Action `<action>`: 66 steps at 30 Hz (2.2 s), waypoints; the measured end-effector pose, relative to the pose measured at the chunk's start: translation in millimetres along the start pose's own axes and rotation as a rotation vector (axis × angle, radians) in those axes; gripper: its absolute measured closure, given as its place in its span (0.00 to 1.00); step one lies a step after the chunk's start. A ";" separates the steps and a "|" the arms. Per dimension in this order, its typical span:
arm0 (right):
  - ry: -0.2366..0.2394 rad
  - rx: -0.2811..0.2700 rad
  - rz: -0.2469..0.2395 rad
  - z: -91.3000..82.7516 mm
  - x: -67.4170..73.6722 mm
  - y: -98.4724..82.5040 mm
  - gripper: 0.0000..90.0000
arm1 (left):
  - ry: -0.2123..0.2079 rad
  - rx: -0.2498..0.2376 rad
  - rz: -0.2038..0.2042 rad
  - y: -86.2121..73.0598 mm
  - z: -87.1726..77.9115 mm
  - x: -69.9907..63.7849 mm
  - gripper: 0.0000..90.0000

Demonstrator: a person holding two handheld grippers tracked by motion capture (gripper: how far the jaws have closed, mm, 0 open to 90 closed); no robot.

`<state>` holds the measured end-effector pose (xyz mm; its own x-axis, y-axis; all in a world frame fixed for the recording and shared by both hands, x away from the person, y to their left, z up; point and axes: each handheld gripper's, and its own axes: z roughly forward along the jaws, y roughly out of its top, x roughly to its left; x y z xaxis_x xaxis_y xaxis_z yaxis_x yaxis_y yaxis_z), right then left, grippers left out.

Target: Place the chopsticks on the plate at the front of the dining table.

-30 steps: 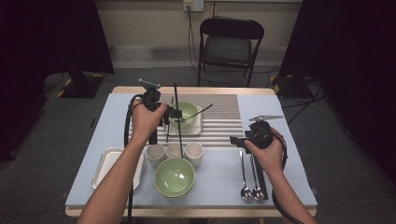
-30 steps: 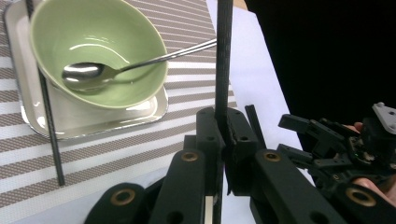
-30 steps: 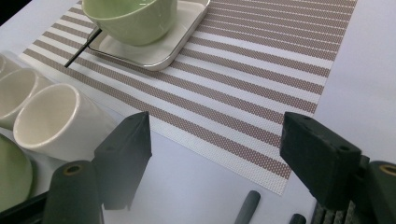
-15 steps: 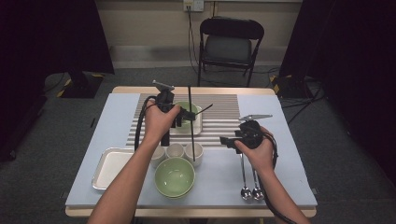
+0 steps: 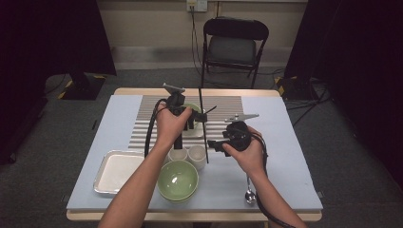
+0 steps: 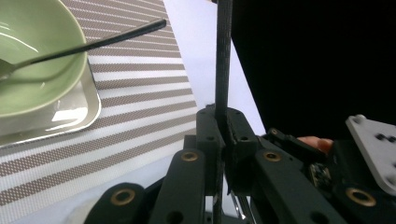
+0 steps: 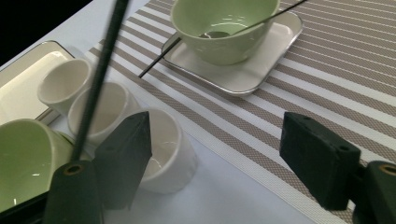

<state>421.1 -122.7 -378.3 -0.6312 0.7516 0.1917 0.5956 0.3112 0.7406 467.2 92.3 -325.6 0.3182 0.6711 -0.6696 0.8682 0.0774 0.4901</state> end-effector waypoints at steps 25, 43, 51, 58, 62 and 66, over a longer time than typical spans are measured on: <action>-0.004 -0.004 -0.031 -1.4 5.8 3.7 0.27 | 0.039 0.004 0.001 -1.0 -6.8 4.6 0.96; -0.116 0.019 0.054 -24.0 -53.9 -37.0 0.25 | 0.090 0.005 -0.003 2.6 -21.2 16.6 0.96; -0.133 0.026 0.086 -27.4 -70.1 -53.2 0.25 | 0.103 0.010 -0.009 3.2 -23.3 20.7 0.96; -0.139 0.033 0.100 -26.7 -75.7 -62.0 0.24 | 0.105 0.011 -0.023 3.5 -26.7 27.2 0.96; -0.150 0.035 0.110 -27.5 -78.9 -66.3 0.24 | 0.111 0.009 -0.021 3.7 -29.4 28.4 0.96; -0.157 0.037 0.114 -27.3 -82.4 -70.5 0.24 | 0.115 0.007 -0.020 3.9 -32.1 30.1 0.96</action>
<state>417.6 -222.4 -428.7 -0.4748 0.8639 0.1683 0.6788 0.2376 0.6949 468.0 136.4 -325.9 0.2556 0.7496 -0.6106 0.8769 0.0862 0.4729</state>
